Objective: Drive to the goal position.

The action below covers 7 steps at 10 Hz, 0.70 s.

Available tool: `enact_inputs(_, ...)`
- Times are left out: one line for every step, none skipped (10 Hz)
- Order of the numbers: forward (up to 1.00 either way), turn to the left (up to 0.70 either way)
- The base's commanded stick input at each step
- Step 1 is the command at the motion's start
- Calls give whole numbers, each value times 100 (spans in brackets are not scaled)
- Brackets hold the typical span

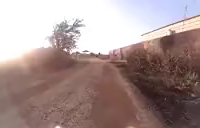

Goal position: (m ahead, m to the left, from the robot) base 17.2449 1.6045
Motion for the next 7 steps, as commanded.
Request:
enact_inputs(67, 0)
enact_inputs(67, 0)
enact_inputs(67, 0)
enact_inputs(67, 0)
enact_inputs(67, 0)
enact_inputs(67, 0)
enact_inputs(67, 0)
